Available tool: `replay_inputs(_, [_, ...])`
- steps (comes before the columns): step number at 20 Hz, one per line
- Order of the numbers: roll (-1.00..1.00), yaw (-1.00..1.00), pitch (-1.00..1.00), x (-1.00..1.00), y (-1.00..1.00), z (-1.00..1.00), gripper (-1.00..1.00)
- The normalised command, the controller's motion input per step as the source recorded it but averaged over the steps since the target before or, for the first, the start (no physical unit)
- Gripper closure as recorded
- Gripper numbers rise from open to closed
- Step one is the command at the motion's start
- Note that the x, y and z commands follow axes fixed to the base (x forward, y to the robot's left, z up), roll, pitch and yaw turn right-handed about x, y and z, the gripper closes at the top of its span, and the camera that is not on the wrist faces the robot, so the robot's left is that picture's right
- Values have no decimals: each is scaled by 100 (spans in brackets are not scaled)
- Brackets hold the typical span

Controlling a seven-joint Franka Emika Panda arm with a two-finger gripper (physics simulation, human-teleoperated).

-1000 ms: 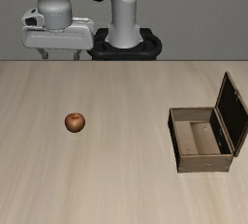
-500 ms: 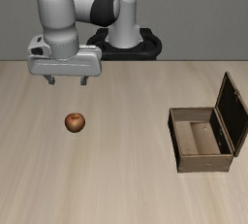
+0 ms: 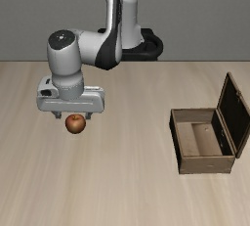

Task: Pick up the apple and place it in the box

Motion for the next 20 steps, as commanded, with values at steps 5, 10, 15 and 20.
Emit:
replay_inputs(5, [0,0,0,0,0,-80,100])
replay_inputs(10, [0,0,0,0,0,0,100])
replay_inputs(15, [0,0,0,0,0,20,100])
replay_inputs(20, [0,0,0,0,0,60,100])
